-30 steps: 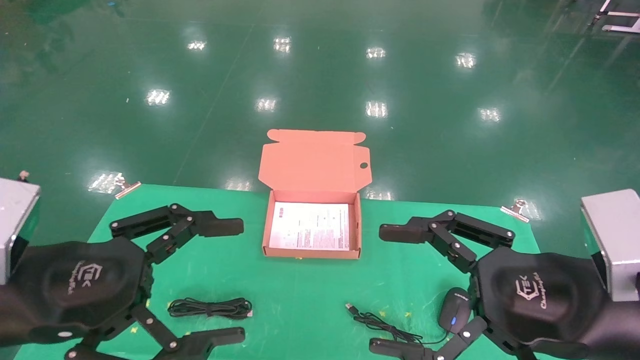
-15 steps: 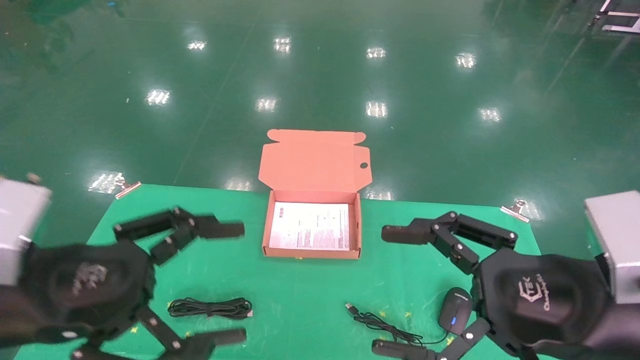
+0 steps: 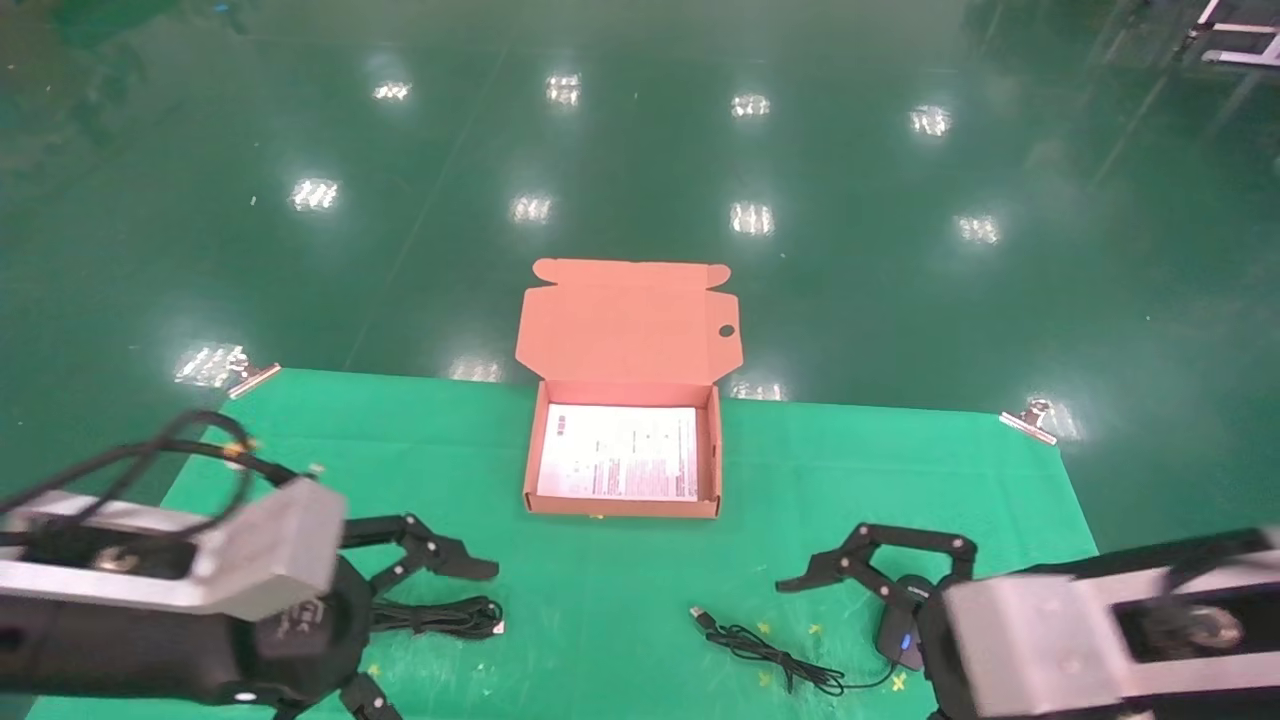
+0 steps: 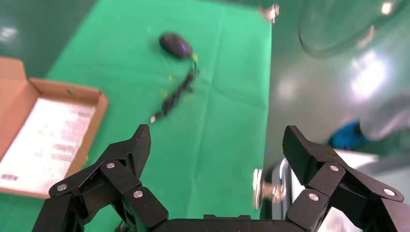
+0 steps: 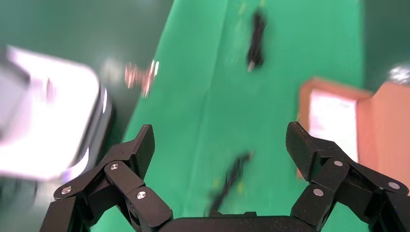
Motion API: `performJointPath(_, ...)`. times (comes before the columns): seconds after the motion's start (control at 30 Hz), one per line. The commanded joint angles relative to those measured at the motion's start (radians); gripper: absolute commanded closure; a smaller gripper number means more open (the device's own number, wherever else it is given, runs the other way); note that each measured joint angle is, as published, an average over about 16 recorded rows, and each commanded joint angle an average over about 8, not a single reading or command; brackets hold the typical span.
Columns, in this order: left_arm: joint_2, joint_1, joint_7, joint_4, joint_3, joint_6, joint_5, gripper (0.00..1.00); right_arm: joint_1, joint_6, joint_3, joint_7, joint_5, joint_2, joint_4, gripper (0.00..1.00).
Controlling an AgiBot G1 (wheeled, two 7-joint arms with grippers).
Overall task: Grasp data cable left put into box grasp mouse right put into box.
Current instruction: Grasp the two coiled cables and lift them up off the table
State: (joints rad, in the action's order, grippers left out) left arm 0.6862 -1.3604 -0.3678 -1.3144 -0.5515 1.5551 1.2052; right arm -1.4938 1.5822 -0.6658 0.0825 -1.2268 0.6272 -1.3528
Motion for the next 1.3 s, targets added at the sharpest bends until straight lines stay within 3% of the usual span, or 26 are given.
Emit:
performJointPath(0.03,0.021,-0.045,-0.017,0.002,-0.038,0.016,0.053,0.0,-0.072,0.002,-0.082,-0.023,-0.06,0.01,-0.003,0.0)
performJointPath(0.23,0.065,-0.117,-0.01,0.025,-0.142,0.015,0.172,0.0,-0.192,-0.018,-0.245,-0.08,-0.208,0.066,-0.006,0.0)
performJointPath(0.4,0.109,-0.158,0.002,0.057,-0.218,0.006,0.287,0.0,-0.21,-0.043,-0.33,-0.087,-0.292,0.107,-0.006,0.0)
performJointPath(0.77,0.208,-0.178,0.013,0.136,-0.335,-0.048,0.52,0.0,-0.151,-0.137,-0.422,-0.028,-0.456,0.175,-0.003,0.0)
performJointPath(1.3,0.296,-0.13,-0.041,0.26,-0.392,-0.203,0.708,0.0,-0.032,-0.326,-0.489,0.178,-0.747,0.246,0.001,0.0)
